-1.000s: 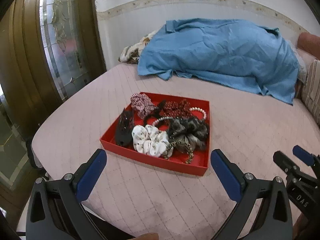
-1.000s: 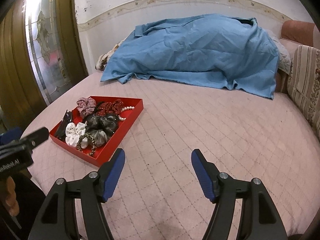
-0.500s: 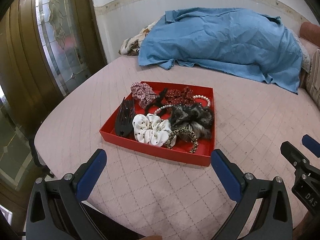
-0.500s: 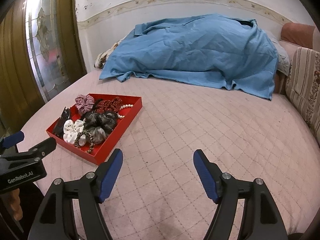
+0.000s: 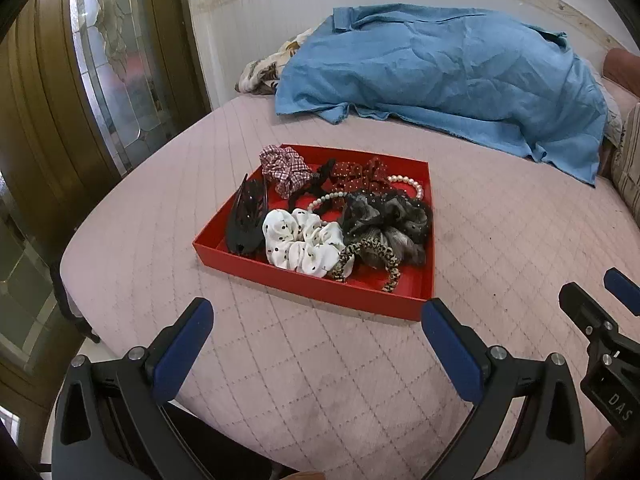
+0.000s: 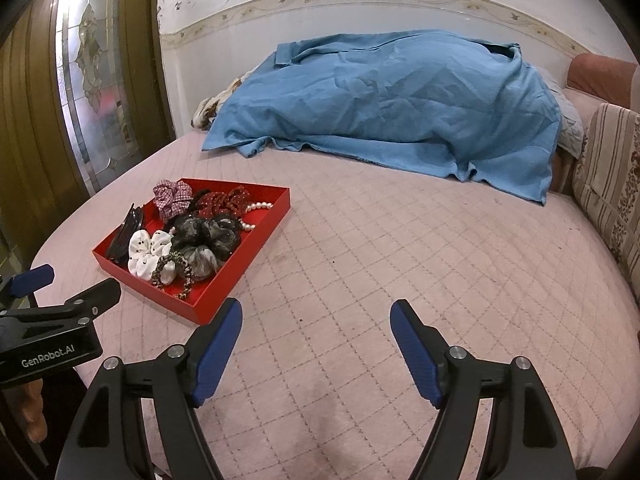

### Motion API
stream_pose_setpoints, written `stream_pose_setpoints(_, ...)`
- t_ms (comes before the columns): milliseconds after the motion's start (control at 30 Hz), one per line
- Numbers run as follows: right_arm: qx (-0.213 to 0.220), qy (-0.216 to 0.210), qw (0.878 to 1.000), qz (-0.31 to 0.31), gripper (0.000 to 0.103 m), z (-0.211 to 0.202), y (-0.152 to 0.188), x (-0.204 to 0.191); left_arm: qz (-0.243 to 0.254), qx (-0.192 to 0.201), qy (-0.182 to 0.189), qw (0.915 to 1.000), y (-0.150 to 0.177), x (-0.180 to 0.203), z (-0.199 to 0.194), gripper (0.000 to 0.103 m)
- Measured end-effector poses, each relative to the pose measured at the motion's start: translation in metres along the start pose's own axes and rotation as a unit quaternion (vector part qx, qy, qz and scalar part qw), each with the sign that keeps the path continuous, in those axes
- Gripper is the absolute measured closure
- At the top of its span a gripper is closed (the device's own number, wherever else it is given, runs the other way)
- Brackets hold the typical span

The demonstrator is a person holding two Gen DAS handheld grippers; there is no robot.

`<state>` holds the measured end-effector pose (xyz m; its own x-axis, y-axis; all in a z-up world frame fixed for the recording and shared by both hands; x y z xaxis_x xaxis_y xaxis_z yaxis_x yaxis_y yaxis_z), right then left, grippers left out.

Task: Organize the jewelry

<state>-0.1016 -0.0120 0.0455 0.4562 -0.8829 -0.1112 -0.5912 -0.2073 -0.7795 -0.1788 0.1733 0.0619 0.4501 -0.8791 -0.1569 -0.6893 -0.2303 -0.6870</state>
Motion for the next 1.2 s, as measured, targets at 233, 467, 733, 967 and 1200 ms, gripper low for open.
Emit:
stream_pose_setpoints(233, -0.008, 0.002, 1.0, -0.002, 0.022, 0.003, 0.003, -0.001, -0.003, -0.013, 0.008, 0.9999, 0.005, 0.0, 0.005, 0.0)
stream_pose_setpoints(467, -0.011, 0.003, 1.0, -0.006, 0.021, 0.004, 0.005, -0.004, -0.004, -0.023, 0.015, 0.9996, 0.009, 0.001, 0.01, 0.0)
stream_pose_setpoints(733, -0.015, 0.002, 1.0, -0.007, 0.021, 0.006, 0.007, -0.005, -0.004, -0.03, 0.017, 0.9994, 0.012, 0.002, 0.012, 0.0)
stream_pose_setpoints(967, -0.018, 0.001, 1.0, -0.01, 0.021, 0.007, 0.009, -0.006, -0.001, -0.034, 0.018, 0.9993, 0.014, 0.003, 0.013, 0.0)
stream_pose_setpoints(1200, -0.021, 0.002, 1.0, -0.011, 0.02, 0.008, 0.01, -0.008, -0.001, -0.039, 0.019, 0.9991, 0.016, 0.003, 0.015, 0.0)
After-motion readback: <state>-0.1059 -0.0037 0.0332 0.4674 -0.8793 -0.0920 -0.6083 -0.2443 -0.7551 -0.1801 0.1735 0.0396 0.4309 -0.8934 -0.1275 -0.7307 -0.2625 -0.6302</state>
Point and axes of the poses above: each gripper's, at about its wrist camera, not at the fingertips, and z roughly the way its jaws point, x to its right, y to its underside, the point moved 8 cm from there along z, roughly the way its jaws point, and after that the axes turned 4 degrees about z, right-handed, at the moved point
